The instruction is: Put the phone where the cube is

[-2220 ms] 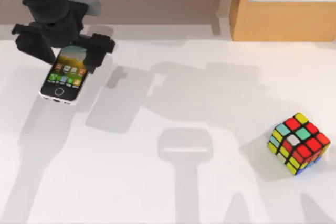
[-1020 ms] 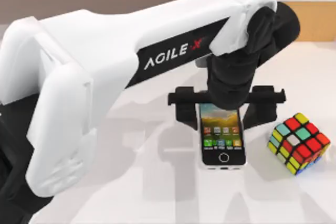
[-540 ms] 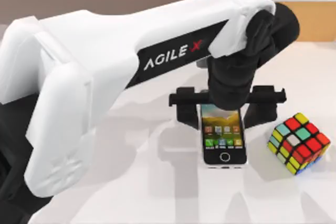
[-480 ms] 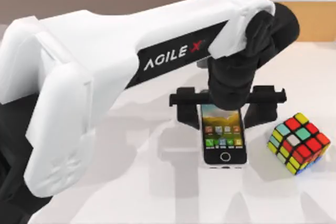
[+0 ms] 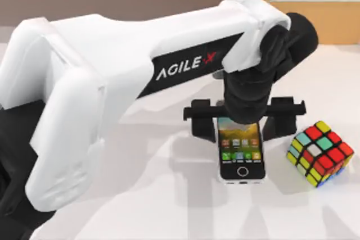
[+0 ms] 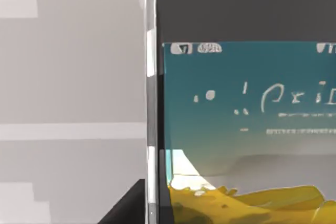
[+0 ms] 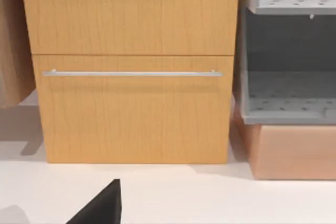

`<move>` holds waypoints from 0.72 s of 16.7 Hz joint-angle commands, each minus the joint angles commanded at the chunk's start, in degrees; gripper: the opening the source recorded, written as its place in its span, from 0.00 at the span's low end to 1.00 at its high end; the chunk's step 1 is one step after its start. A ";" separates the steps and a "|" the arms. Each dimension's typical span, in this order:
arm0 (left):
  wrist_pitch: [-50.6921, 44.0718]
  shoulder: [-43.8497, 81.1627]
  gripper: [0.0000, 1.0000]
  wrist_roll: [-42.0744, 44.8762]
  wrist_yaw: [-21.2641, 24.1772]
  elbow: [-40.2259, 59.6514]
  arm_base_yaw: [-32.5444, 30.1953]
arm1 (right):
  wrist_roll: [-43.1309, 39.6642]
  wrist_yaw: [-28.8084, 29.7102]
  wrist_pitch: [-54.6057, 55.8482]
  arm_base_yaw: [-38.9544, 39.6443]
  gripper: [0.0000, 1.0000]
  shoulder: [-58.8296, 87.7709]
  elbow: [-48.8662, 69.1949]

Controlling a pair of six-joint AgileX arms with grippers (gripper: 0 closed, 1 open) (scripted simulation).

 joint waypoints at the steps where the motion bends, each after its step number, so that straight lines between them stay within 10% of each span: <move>1: 0.59 0.18 0.00 -0.01 0.06 -0.59 0.00 | 0.00 0.00 0.00 0.00 1.00 0.00 0.00; 12: 2.42 2.17 0.08 -0.05 0.38 -3.63 0.00 | 0.00 0.00 0.00 0.00 1.00 0.00 0.00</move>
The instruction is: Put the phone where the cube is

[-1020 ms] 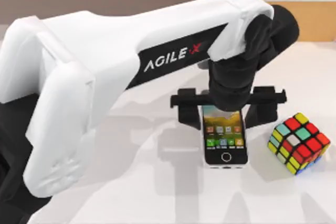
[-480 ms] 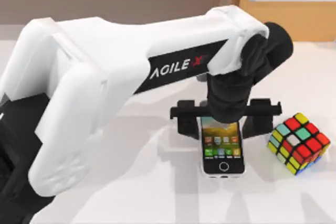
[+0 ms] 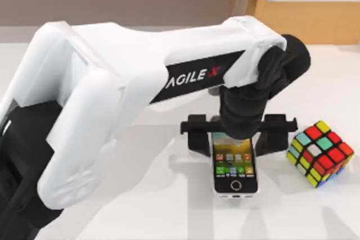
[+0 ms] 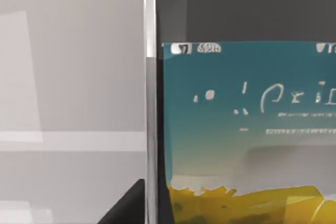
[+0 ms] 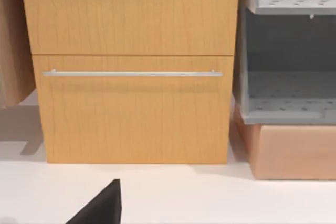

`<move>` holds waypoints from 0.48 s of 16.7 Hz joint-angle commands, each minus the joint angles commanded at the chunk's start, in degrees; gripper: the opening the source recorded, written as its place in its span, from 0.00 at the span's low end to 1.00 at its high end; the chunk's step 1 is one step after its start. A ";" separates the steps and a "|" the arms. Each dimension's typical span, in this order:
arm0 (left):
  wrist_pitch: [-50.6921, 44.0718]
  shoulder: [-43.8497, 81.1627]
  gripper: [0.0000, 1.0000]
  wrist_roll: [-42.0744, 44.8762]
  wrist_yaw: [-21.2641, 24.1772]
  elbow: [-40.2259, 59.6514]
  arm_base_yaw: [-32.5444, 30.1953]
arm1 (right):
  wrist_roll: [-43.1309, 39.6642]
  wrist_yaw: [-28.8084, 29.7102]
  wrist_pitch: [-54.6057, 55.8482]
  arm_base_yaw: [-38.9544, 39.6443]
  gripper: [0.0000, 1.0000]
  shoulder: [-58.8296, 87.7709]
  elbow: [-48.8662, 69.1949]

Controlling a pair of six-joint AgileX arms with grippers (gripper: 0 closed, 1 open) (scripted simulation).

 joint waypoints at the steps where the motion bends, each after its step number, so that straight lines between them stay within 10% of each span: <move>1: 0.00 0.00 0.15 0.00 0.00 0.00 0.00 | 0.00 0.00 0.00 0.00 1.00 0.00 0.00; 8: 0.00 0.00 0.68 0.00 0.00 0.00 0.00 | 0.00 0.00 0.00 0.00 1.00 0.00 0.00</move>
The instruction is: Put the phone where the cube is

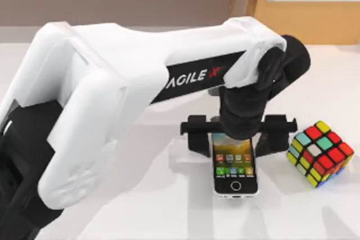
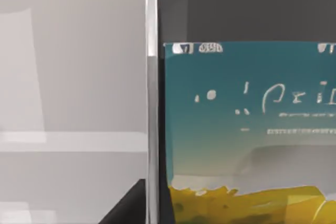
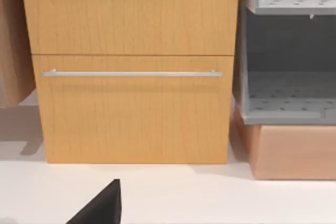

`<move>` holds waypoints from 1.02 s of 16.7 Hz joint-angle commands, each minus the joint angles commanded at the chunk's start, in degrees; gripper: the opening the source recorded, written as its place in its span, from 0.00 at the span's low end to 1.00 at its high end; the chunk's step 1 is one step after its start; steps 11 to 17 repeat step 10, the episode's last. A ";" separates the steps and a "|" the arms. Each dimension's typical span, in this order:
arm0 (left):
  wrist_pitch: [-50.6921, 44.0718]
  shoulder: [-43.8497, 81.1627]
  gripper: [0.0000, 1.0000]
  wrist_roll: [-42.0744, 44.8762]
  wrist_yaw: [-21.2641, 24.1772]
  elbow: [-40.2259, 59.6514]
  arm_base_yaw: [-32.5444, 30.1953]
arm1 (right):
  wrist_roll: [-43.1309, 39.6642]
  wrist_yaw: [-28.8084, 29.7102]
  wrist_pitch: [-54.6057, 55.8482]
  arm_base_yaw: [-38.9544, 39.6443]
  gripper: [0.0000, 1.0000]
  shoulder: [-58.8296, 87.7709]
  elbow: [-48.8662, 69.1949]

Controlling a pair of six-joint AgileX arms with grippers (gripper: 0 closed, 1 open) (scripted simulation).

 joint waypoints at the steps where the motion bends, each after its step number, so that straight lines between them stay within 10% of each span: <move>1: 0.00 0.00 0.75 0.00 0.00 0.00 0.00 | 0.00 0.00 0.00 0.00 1.00 0.00 0.00; 5: 0.00 0.00 1.00 0.00 0.00 0.00 0.00 | 0.00 0.00 0.00 0.00 1.00 0.00 0.00; 17: 0.00 0.00 1.00 0.00 0.00 0.00 0.00 | 0.00 0.00 0.00 0.00 1.00 0.00 0.00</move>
